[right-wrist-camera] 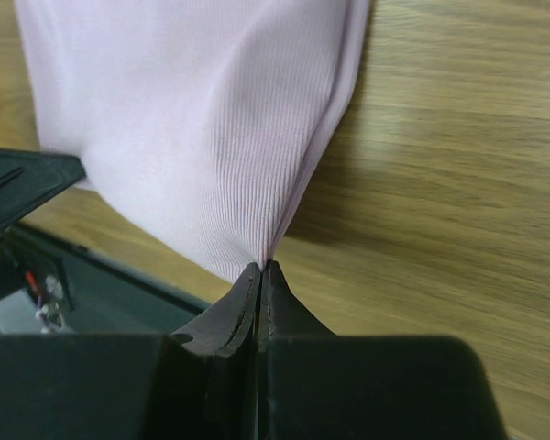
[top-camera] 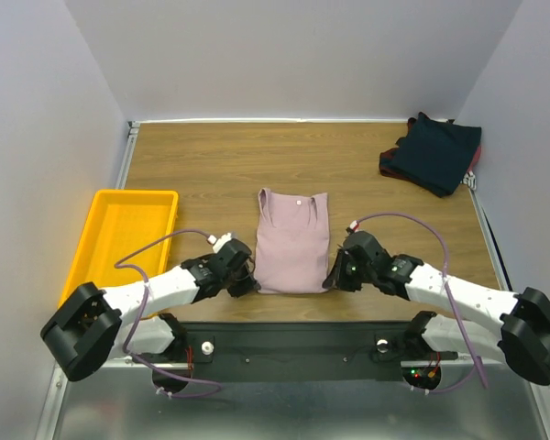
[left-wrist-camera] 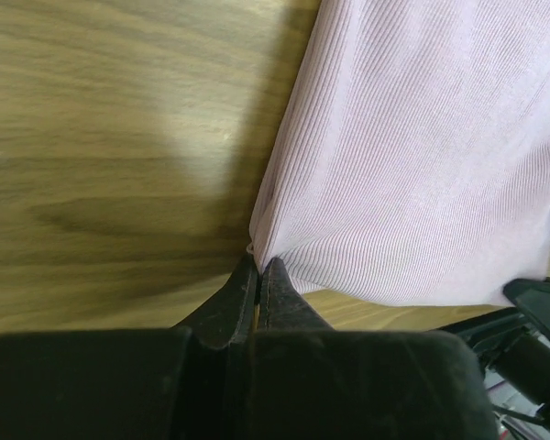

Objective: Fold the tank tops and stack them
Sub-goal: Fold the tank top

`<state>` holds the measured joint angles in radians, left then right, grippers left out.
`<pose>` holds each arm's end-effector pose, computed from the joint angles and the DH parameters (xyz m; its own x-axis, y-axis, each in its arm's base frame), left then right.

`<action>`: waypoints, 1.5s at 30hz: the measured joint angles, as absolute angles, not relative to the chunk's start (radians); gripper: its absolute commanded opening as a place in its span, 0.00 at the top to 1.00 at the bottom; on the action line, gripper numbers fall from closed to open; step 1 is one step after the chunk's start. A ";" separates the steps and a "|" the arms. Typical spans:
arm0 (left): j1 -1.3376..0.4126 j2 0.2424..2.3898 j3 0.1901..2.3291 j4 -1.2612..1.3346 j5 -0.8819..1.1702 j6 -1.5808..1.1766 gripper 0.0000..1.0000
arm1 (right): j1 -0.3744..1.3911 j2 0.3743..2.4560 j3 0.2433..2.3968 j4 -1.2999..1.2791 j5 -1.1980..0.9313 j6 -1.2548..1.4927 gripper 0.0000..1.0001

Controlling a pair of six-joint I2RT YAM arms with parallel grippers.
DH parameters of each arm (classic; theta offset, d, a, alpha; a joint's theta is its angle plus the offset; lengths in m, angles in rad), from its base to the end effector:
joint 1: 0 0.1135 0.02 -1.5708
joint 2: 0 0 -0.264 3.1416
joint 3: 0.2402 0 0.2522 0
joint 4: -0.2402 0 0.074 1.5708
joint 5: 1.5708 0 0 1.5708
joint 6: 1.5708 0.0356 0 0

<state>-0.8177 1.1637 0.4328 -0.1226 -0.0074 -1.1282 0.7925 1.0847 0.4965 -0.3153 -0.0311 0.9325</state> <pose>0.1438 -0.1530 0.1545 -0.8770 -0.3857 -0.2866 -0.1547 0.7912 -0.5916 0.1407 0.1443 0.1748 -0.9111 0.2193 -0.3491 0.0108 0.8592 0.5116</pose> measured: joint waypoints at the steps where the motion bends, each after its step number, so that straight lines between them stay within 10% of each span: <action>1: -0.818 1.147 0.433 -0.143 -0.008 -1.121 1.00 | 0.793 1.079 0.503 -0.316 -0.043 0.926 0.99; 21: -1.103 0.878 0.673 -0.537 -0.066 -1.229 1.00 | 0.892 0.839 0.690 -0.574 -0.104 0.912 0.99; 45: -0.553 1.190 0.895 -0.256 -0.020 -0.931 1.00 | 0.593 1.346 1.015 -0.426 0.023 0.683 0.99</action>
<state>-0.5529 1.1900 0.8948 -0.2558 -0.0200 -0.9310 0.5934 1.3464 1.0149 -0.4263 0.0231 0.6827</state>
